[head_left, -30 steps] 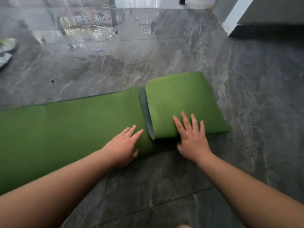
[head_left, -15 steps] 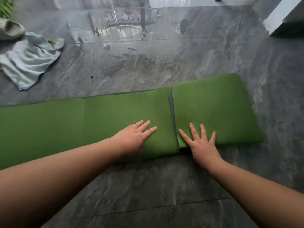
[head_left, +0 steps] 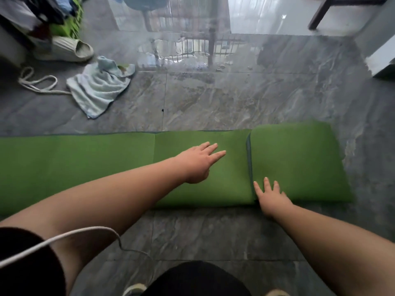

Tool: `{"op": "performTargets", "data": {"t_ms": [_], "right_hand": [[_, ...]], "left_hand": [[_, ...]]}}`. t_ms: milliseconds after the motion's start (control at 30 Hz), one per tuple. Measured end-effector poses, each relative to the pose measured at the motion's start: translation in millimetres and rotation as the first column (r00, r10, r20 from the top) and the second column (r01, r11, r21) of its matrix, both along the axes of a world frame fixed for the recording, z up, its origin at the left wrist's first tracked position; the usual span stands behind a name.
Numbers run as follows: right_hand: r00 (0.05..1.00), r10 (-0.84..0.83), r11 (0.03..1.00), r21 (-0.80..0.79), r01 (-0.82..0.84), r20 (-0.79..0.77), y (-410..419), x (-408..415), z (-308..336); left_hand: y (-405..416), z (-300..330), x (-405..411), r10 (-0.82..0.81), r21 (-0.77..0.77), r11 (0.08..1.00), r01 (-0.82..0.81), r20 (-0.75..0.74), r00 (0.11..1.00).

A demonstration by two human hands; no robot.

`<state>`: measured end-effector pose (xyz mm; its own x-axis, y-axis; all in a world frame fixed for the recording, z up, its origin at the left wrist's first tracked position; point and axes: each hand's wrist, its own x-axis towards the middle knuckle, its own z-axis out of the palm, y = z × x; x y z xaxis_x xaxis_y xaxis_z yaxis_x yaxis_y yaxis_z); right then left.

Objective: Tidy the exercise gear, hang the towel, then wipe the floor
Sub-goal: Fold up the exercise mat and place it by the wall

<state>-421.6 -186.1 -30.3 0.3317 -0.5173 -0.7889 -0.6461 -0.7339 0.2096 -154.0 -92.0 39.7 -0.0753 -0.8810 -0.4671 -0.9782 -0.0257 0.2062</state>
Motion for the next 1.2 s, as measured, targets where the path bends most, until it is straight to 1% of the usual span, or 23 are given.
{"op": "performTargets", "data": {"t_ms": [133,267,333,400,533,600,700,767,833,1000,1100,1200], "right_hand": [[0.998,0.0,0.999,-0.047,0.003,0.06,-1,1,-14],[0.996,0.068,0.995,-0.082,-0.062,0.066,-2,-3,-18],[0.993,0.089,0.989,-0.122,-0.08,0.075,-2,-4,-23],[0.985,0.15,0.979,-0.149,-0.136,0.087,-7,-4,-28],[0.969,0.236,0.964,-0.146,-0.223,0.078,-15,-10,-31],[0.967,0.239,0.964,-0.141,-0.225,0.089,-14,-12,-31],[0.975,0.161,0.979,-0.151,-0.138,0.155,-9,-13,-29],[0.971,0.071,0.983,-0.184,-0.029,0.227,-9,-12,-27],[0.967,-0.015,0.983,-0.17,0.061,0.255,-9,-9,-23],[0.949,-0.069,0.974,-0.183,0.131,0.309,-8,-10,-16],[0.917,-0.124,0.965,-0.169,0.2,0.379,-8,-5,-1],[0.842,-0.184,0.946,-0.141,0.291,0.508,-9,5,27]], "left_hand": [[-6,4,18,0.026,0.009,1.0,-0.027,0.026,0.999],[24,1,25,0.149,0.081,0.985,-0.152,0.038,0.988],[50,-5,25,0.141,0.146,0.978,-0.148,0.055,0.988],[71,-13,31,0.1,0.187,0.976,-0.113,0.078,0.992],[87,-32,40,0.133,0.248,0.954,-0.168,0.152,0.979],[89,-36,37,0.163,0.262,0.945,-0.198,0.147,0.976],[97,-43,29,0.211,0.26,0.935,-0.242,0.141,0.967],[105,-49,24,0.256,0.235,0.929,-0.287,0.152,0.955],[109,-55,20,0.29,0.209,0.925,-0.317,0.152,0.945],[99,-64,14,0.297,0.148,0.939,-0.31,0.103,0.949],[93,-65,7,0.332,0.126,0.933,-0.338,0.068,0.941],[92,-63,-5,0.323,0.079,0.943,-0.324,0.03,0.946]]}}
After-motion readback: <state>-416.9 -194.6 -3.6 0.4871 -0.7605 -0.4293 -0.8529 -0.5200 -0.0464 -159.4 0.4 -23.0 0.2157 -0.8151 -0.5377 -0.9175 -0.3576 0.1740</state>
